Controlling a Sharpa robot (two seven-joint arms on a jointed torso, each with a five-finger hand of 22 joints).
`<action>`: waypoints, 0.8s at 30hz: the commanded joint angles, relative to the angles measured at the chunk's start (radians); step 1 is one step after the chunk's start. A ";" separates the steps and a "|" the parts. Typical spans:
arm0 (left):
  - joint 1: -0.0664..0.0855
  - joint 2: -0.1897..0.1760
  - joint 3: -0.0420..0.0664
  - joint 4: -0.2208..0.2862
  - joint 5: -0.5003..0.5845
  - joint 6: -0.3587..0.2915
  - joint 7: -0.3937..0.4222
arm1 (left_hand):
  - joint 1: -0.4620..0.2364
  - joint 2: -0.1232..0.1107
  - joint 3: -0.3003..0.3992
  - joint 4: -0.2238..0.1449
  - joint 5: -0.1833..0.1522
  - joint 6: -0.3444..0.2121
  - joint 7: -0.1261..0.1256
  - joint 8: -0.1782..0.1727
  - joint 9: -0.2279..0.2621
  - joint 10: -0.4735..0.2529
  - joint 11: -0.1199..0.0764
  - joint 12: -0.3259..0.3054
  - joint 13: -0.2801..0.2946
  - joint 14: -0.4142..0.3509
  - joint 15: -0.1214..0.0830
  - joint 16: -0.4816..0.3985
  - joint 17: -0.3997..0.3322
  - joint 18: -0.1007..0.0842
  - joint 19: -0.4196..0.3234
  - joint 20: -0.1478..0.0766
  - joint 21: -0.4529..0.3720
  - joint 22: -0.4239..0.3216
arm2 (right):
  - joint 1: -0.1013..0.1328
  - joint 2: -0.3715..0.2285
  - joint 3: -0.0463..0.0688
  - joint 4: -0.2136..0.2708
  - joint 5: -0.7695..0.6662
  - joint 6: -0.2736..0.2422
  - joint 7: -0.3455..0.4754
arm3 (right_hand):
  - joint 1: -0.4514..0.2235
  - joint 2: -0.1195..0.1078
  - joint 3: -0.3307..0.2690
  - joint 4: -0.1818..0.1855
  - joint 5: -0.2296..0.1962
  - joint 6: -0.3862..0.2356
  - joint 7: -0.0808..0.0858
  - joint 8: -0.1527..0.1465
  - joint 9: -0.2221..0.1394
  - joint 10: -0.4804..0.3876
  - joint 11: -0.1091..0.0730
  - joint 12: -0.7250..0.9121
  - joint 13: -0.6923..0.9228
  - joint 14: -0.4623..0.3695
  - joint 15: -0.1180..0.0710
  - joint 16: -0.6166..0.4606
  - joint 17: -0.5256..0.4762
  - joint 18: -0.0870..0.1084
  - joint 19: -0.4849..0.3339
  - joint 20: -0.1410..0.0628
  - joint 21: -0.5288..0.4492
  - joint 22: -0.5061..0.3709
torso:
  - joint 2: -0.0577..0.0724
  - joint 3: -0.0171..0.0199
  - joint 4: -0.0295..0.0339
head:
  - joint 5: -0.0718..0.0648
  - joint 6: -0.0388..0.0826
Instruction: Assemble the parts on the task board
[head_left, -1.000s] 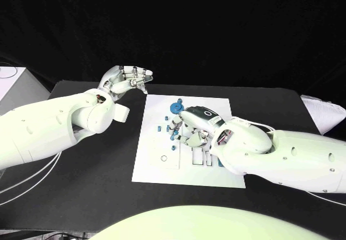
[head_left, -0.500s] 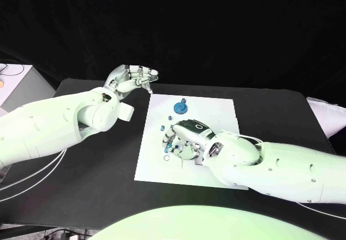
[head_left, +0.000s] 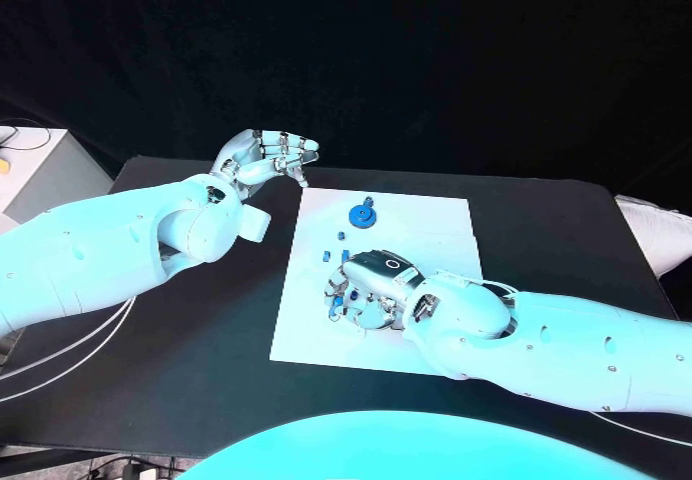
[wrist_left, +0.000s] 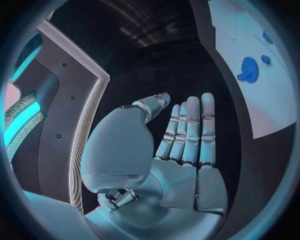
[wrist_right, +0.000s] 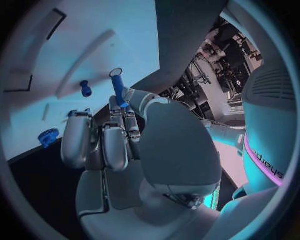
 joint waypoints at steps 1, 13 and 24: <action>0.000 0.002 0.000 0.001 0.005 0.018 0.004 | 0.005 0.007 -0.003 0.004 0.001 -0.009 -0.001 0.005 -0.001 -0.006 0.002 -0.003 -0.002 -0.005 0.001 -0.005 -0.001 0.006 0.008 0.000 -0.006 -0.001 | -0.004 0.001 -0.001 -0.002 -0.023 0.026 0.006 | -0.001 0.013 0.005 -0.002 0.006 -0.004 0.000 0.004 0.001 0.084 -0.078 0.002 0.030 0.025 -0.003 -0.003 -0.001 -0.007 0.018 -0.005 -0.002 0.093 | 0.000 -0.0007 0.0005 | 0.002 0.000; 0.000 0.000 0.000 0.002 0.005 0.018 0.004 | 0.005 0.007 -0.003 0.004 0.001 -0.009 -0.001 0.005 -0.001 -0.006 0.002 -0.003 -0.002 -0.005 0.001 -0.005 -0.001 0.006 0.008 0.000 -0.006 -0.001 | -0.010 0.004 -0.001 -0.009 -0.027 0.028 0.001 | -0.002 0.013 0.006 -0.003 0.007 -0.004 0.000 0.004 0.002 0.084 -0.078 0.001 0.030 0.025 -0.002 -0.003 0.000 -0.007 0.018 -0.005 -0.002 0.093 | -0.001 -0.0012 -0.0002 | 0.003 0.000; 0.000 -0.003 0.000 0.003 0.005 0.018 0.003 | 0.005 0.007 -0.003 0.004 0.001 -0.009 -0.001 0.005 -0.001 -0.006 0.002 -0.003 -0.002 -0.005 0.001 -0.005 -0.001 0.006 0.008 0.000 -0.006 -0.001 | -0.015 0.009 -0.004 -0.019 -0.033 0.047 -0.004 | -0.004 0.013 0.008 -0.005 0.009 -0.004 0.000 0.004 0.002 0.085 -0.078 0.000 0.031 0.025 -0.002 -0.003 0.000 -0.007 0.018 -0.005 -0.001 0.094 | 0.000 -0.0019 0.0003 | 0.004 0.000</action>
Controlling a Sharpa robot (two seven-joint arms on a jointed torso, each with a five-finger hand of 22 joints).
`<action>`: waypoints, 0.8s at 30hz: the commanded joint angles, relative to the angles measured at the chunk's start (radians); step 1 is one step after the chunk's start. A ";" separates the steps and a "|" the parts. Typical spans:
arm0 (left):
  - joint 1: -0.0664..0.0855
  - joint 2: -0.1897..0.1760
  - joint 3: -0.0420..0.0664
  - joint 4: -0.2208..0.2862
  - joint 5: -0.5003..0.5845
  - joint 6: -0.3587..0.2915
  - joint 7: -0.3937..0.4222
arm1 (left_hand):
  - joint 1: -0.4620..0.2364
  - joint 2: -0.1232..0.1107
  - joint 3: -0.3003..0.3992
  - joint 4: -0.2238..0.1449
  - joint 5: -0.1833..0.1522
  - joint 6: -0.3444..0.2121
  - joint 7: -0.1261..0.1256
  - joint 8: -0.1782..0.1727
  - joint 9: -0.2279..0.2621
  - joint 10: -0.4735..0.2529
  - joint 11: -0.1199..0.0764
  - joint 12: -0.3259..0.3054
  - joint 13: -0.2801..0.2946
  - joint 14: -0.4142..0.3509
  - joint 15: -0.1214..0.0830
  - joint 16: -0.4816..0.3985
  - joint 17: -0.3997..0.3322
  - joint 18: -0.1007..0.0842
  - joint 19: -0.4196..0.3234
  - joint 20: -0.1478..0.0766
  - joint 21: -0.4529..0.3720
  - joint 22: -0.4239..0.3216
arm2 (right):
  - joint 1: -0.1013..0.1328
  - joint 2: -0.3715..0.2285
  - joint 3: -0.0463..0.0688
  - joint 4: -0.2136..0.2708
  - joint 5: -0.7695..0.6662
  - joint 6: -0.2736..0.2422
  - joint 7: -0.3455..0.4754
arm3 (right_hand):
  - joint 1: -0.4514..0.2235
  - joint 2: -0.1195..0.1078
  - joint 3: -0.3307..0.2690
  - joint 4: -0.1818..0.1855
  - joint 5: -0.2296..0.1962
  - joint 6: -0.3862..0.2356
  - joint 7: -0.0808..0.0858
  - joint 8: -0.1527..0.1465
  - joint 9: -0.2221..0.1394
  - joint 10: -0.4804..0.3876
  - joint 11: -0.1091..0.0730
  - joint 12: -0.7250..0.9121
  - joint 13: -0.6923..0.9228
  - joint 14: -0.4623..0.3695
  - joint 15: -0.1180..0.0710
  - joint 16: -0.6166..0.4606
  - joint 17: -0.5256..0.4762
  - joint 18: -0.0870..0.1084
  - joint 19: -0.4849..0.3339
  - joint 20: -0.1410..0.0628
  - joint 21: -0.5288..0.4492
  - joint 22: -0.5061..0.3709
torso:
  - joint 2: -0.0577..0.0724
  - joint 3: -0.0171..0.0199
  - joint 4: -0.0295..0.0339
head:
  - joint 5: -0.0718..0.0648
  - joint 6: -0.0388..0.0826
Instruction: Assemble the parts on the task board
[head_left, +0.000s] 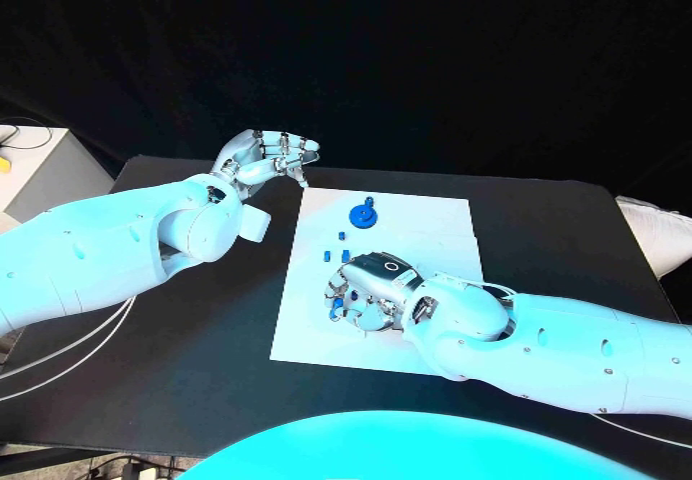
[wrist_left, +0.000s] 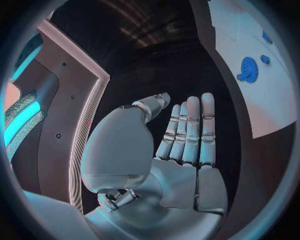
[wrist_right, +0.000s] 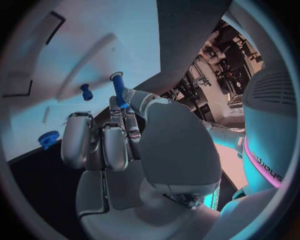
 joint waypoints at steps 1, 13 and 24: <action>0.000 0.000 0.001 0.003 0.005 0.015 0.005 | 0.005 0.007 -0.003 0.004 0.001 -0.009 -0.001 0.005 -0.001 -0.006 0.002 -0.003 -0.001 -0.005 0.001 -0.005 -0.001 0.006 0.008 0.000 -0.006 -0.001 | -0.007 0.001 -0.005 -0.006 -0.016 0.041 -0.004 | 0.000 0.009 0.005 -0.002 0.005 -0.003 0.002 0.006 0.001 0.085 -0.078 0.003 0.030 0.025 -0.003 -0.003 0.000 -0.007 0.018 -0.005 -0.001 0.094 | 0.001 -0.0001 0.0011 | 0.001 0.000; 0.000 0.000 0.001 0.002 0.005 0.015 0.004 | 0.005 0.006 -0.005 0.006 0.001 -0.011 -0.001 0.006 -0.002 -0.008 0.002 -0.001 -0.001 -0.005 0.001 -0.005 -0.001 0.006 0.009 0.001 -0.008 -0.003 | -0.011 -0.006 -0.007 0.002 -0.017 0.031 -0.004 | 0.000 0.009 0.005 -0.002 0.005 -0.003 0.002 0.006 0.001 0.085 -0.078 0.003 0.030 0.025 -0.003 -0.003 0.000 -0.007 0.018 -0.005 -0.001 0.094 | 0.000 0.0006 -0.0006 | 0.003 0.000; 0.000 -0.001 0.001 0.001 0.005 0.016 0.002 | 0.005 0.006 -0.005 0.006 0.001 -0.011 -0.001 0.006 -0.002 -0.008 0.002 -0.001 -0.001 -0.005 0.001 -0.005 -0.001 0.006 0.009 0.001 -0.008 -0.003 | -0.014 -0.015 -0.007 0.007 -0.026 0.009 -0.011 | -0.003 0.008 0.009 -0.007 0.009 -0.003 0.002 0.006 0.003 0.086 -0.078 0.001 0.031 0.025 -0.003 -0.002 0.001 -0.007 0.018 -0.005 0.000 0.095 | 0.000 0.0007 0.0000 | 0.002 0.000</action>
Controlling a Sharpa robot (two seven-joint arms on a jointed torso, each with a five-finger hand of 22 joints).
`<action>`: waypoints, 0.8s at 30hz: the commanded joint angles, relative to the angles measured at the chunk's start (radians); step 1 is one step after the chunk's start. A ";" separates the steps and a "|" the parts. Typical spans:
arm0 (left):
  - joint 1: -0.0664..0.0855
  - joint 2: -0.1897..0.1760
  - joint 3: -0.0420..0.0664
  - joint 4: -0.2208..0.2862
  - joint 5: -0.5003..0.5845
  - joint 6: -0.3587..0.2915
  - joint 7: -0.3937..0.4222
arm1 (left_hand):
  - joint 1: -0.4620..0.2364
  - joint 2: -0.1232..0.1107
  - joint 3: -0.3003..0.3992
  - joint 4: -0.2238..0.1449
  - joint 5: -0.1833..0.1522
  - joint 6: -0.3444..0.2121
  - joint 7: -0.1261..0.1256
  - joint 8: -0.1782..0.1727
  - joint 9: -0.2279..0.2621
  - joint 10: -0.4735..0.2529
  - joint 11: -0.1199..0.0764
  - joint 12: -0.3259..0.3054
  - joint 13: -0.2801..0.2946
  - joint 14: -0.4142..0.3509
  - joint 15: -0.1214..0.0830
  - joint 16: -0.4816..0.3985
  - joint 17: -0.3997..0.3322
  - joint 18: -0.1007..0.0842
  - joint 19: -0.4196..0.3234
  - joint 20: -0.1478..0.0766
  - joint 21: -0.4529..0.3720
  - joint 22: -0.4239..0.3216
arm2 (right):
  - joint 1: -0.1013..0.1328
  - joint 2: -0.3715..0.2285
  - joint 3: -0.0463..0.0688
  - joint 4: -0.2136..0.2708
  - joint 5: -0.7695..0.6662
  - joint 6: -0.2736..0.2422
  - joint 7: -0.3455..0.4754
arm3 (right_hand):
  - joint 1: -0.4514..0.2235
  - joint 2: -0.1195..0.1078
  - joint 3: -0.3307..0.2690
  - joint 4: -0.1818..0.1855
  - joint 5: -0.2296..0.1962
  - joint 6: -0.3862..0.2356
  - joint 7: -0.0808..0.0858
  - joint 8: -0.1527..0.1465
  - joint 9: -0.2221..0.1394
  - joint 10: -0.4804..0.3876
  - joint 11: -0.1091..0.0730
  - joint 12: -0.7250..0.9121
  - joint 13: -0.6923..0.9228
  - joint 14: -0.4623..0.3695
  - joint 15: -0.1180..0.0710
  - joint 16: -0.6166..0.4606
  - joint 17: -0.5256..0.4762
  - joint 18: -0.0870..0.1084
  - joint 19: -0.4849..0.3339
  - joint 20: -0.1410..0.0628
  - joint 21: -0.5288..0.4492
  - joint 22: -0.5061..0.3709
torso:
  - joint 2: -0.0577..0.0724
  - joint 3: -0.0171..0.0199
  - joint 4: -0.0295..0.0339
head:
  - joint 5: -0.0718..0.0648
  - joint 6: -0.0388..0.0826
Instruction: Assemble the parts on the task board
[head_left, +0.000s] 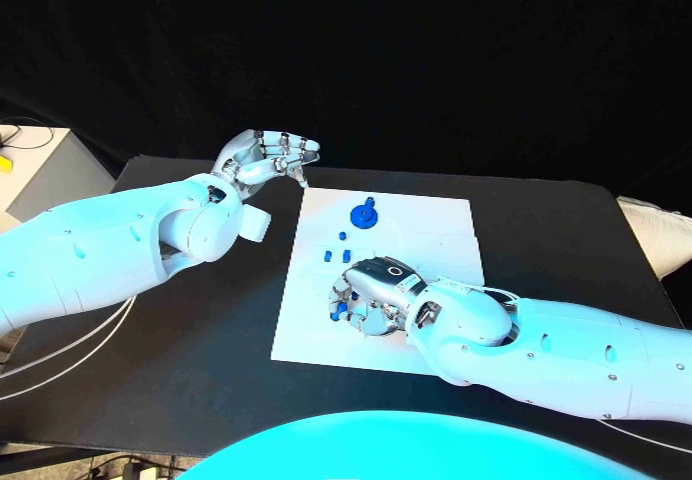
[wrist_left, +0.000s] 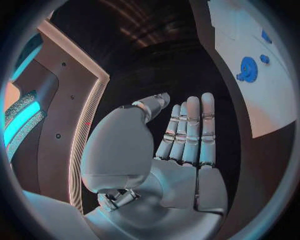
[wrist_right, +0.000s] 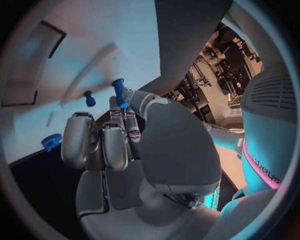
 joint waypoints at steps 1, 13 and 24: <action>0.000 0.001 0.001 0.002 0.005 0.015 0.004 | 0.005 0.006 -0.002 0.003 0.001 -0.007 0.003 0.006 -0.001 -0.008 0.002 -0.001 -0.002 -0.005 0.001 -0.005 -0.001 0.006 0.009 0.001 -0.004 -0.001 | -0.003 -0.002 -0.002 0.001 -0.017 0.009 -0.007 | -0.003 0.008 0.007 -0.003 0.005 -0.003 0.002 0.004 0.001 0.084 -0.080 0.007 0.030 0.025 -0.003 -0.002 0.001 -0.007 0.018 -0.005 0.000 0.095 | 0.000 -0.0002 0.0002 | -0.001 0.000; 0.000 0.001 0.001 0.002 0.005 0.015 0.003 | 0.005 0.007 -0.003 0.004 0.001 -0.008 0.003 0.006 -0.001 -0.010 0.002 0.000 -0.002 -0.006 0.002 -0.005 -0.002 0.006 0.009 0.001 -0.005 -0.002 | -0.003 0.009 -0.002 -0.012 -0.016 0.064 -0.008 | -0.055 -0.016 -0.006 -0.006 0.071 -0.059 0.020 -0.024 -0.005 0.040 -0.061 -0.034 0.024 0.021 0.013 -0.011 -0.016 -0.002 0.006 0.005 -0.037 0.082 | -0.001 -0.0011 -0.0011 | -0.003 0.000; 0.000 0.001 0.001 0.002 0.005 0.014 0.001 | 0.005 0.007 -0.003 0.004 0.001 -0.008 0.003 0.006 -0.001 -0.010 0.002 0.000 -0.002 -0.006 0.002 -0.005 -0.002 0.006 0.009 0.001 -0.005 -0.002 | -0.003 0.025 -0.005 -0.033 0.012 0.115 0.013 | -0.117 -0.063 -0.045 0.002 0.077 -0.124 0.034 -0.070 -0.021 -0.028 -0.036 -0.074 0.005 0.010 0.033 -0.022 -0.042 0.011 -0.020 0.025 -0.121 0.049 | -0.001 -0.0015 -0.0001 | -0.003 0.000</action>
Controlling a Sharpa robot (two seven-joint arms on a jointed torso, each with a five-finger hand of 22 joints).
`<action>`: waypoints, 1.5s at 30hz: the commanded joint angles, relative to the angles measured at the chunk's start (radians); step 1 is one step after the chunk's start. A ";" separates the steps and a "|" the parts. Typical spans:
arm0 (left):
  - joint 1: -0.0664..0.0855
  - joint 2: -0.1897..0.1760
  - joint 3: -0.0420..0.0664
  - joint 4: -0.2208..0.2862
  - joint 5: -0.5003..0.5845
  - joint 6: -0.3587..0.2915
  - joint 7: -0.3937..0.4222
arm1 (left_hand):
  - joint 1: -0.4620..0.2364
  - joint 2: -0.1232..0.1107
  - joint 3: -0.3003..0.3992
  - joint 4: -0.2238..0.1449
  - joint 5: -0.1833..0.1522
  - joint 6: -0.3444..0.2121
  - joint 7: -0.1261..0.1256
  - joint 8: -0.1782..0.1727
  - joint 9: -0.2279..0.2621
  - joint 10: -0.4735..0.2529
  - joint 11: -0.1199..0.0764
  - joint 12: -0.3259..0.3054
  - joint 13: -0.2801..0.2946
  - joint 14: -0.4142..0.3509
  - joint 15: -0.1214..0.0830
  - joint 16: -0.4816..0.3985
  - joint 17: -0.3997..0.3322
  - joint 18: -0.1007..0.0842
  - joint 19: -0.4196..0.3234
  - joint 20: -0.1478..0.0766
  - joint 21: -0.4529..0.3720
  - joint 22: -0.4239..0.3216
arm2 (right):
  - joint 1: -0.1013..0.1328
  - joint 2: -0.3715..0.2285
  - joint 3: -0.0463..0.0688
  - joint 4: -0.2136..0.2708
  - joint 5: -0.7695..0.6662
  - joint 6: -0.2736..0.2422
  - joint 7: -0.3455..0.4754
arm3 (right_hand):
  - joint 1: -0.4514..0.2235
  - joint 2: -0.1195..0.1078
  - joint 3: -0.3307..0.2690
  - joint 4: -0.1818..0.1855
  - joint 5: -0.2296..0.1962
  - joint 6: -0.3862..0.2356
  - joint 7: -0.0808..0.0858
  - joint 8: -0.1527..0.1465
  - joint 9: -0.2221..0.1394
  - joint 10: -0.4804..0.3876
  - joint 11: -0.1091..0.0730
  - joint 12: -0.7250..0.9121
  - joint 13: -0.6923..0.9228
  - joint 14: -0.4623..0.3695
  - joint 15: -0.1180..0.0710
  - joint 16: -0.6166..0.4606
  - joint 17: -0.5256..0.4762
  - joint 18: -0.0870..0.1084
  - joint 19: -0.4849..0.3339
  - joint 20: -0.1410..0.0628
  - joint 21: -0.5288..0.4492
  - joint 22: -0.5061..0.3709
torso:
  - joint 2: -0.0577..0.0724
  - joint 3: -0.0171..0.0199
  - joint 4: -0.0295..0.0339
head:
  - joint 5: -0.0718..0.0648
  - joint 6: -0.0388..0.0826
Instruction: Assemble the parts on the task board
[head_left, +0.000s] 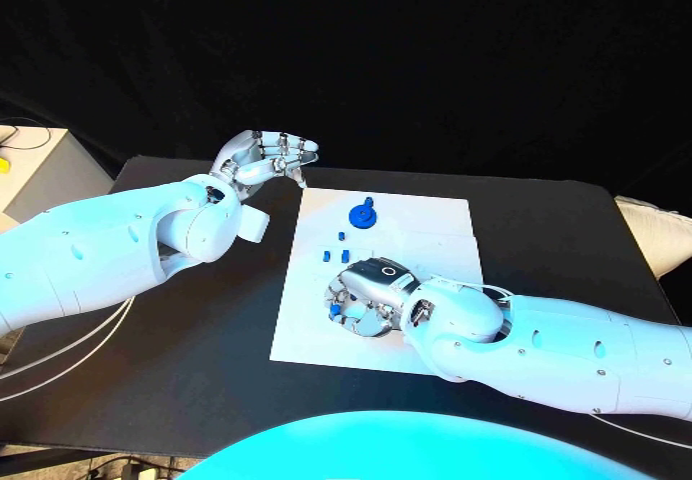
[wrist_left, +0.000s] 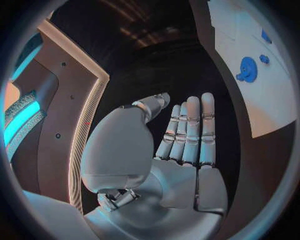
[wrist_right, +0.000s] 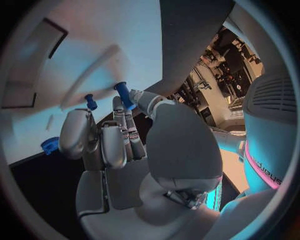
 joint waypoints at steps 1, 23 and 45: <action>0.000 0.001 0.001 0.002 0.005 0.013 0.003 | 0.005 0.007 -0.003 0.005 0.001 -0.005 0.000 0.007 -0.001 -0.007 -0.001 0.000 -0.001 -0.006 0.002 -0.005 -0.002 0.006 0.010 0.001 -0.006 -0.001 | -0.005 0.002 -0.004 -0.004 0.019 0.067 0.016 | -0.013 -0.012 -0.013 0.000 -0.008 -0.012 0.001 -0.009 -0.003 -0.013 0.001 -0.004 -0.003 0.012 0.007 -0.005 -0.007 0.012 -0.008 0.006 -0.012 0.048 | 0.000 -0.0005 -0.0002 | 0.000 0.000; 0.000 0.001 0.000 0.000 0.005 0.013 -0.002 | 0.005 0.007 -0.004 0.006 0.001 -0.006 0.000 0.007 -0.002 -0.009 -0.001 0.000 -0.002 -0.006 0.002 -0.005 -0.002 0.006 0.010 0.001 -0.007 -0.002 | -0.005 -0.007 -0.005 -0.003 0.028 -0.060 0.024 | 0.026 0.009 -0.170 -0.009 -0.006 -0.108 0.020 -0.070 -0.024 -0.216 0.029 0.014 -0.005 -0.090 0.032 -0.114 -0.218 0.063 -0.113 0.033 -0.350 -0.102 | 0.001 0.0019 -0.0007 | -0.004 0.000; -0.003 -0.001 -0.002 -0.002 0.005 0.015 -0.003 | 0.006 0.007 -0.004 0.006 0.001 -0.008 0.000 0.007 -0.002 -0.011 -0.001 0.000 -0.002 -0.006 0.002 -0.005 -0.002 0.006 0.010 0.002 -0.008 -0.003 | 0.059 -0.190 0.013 0.102 0.323 -0.174 0.136 | 0.134 0.043 -0.305 0.114 0.021 -0.068 0.016 -0.076 -0.042 -0.158 0.009 0.264 0.015 -0.072 0.017 -0.076 -0.213 0.053 -0.061 0.020 -0.305 -0.091 | -0.003 0.0012 -0.0034 | -0.036 0.000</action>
